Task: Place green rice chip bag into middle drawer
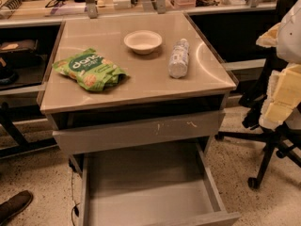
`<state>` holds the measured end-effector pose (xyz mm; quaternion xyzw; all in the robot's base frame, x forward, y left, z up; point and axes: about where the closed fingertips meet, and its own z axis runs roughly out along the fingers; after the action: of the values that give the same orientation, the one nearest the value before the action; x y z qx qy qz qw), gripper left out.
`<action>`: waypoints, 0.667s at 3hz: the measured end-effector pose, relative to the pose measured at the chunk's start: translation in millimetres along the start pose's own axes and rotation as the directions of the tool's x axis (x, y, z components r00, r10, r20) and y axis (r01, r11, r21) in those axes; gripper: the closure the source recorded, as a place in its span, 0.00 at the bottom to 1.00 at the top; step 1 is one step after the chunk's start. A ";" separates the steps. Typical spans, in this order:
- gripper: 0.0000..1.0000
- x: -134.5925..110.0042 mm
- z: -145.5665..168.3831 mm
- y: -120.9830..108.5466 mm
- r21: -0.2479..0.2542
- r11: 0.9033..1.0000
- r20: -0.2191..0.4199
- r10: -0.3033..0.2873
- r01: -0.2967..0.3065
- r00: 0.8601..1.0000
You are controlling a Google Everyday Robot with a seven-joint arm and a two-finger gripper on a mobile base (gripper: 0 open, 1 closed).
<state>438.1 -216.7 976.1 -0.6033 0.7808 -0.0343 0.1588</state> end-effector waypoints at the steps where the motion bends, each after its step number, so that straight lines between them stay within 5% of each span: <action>1: 0.00 -0.2 0.0 0.0 0.000 1.000 0.000 0.000 0.000 1.000; 2: 0.00 -14.2 -0.5 2.2 0.000 1.000 0.007 -0.021 0.021 1.000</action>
Offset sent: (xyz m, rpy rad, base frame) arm 0.0014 0.0292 0.0002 0.0003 0.0158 0.0479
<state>439.1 -202.6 979.0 -0.6115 0.7740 -0.0338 0.1611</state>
